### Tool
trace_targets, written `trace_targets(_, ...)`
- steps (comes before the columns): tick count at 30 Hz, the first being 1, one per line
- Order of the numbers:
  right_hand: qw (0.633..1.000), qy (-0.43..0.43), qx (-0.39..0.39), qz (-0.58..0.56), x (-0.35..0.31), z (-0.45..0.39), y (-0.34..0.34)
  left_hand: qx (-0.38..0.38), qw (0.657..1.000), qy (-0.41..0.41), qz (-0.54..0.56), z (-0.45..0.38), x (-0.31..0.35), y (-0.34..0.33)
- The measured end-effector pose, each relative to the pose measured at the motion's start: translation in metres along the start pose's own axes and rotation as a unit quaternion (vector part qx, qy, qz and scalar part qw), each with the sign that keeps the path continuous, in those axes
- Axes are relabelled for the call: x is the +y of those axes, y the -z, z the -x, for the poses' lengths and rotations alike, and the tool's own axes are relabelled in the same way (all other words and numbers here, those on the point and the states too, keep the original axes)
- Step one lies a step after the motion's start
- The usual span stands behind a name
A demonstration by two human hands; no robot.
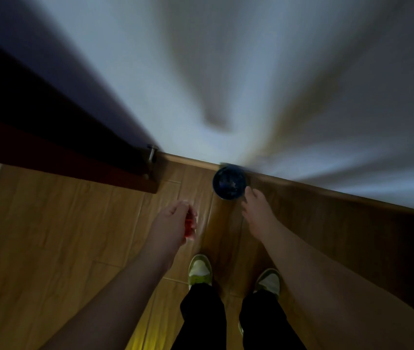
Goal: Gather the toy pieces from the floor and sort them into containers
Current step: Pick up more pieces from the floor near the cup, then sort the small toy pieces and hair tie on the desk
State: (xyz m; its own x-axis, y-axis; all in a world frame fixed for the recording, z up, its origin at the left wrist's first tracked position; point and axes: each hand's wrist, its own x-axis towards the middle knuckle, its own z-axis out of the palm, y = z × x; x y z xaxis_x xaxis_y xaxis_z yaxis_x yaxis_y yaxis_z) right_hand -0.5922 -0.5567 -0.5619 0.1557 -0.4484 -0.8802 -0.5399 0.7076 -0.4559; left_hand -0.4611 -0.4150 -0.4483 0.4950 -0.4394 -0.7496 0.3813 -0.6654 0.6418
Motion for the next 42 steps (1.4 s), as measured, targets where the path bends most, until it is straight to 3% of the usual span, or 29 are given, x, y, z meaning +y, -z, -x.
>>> trace_targets(11,0.991,0.04,-0.03,-0.121,-0.003,0.071,0.035,-0.037,0.999,-0.017,-0.033,0.038,0.032,-0.013)
trace_targets(17,0.985,0.052,-0.042,-0.156,-0.022,0.142,0.047,-0.096,0.981,-0.079,-0.151,0.085,0.061,-0.016)
trace_targets(22,0.986,0.102,-0.023,-0.127,-0.038,0.217,0.059,-0.126,0.913,-0.21,-0.328,0.129,0.093,-0.01)
trace_targets(27,0.983,0.176,0.041,-0.03,-0.049,0.302,0.089,-0.162,0.858,-0.288,-0.393,0.182,0.133,-0.016)
trace_targets(33,0.95,0.246,0.154,0.112,-0.043,0.391,0.141,-0.212,0.772,-0.375,-0.466,0.243,0.178,-0.036)
trace_targets(42,0.878,0.188,0.352,0.264,0.039,0.48,0.203,-0.317,0.648,-0.46,-0.518,0.318,0.19,-0.091)
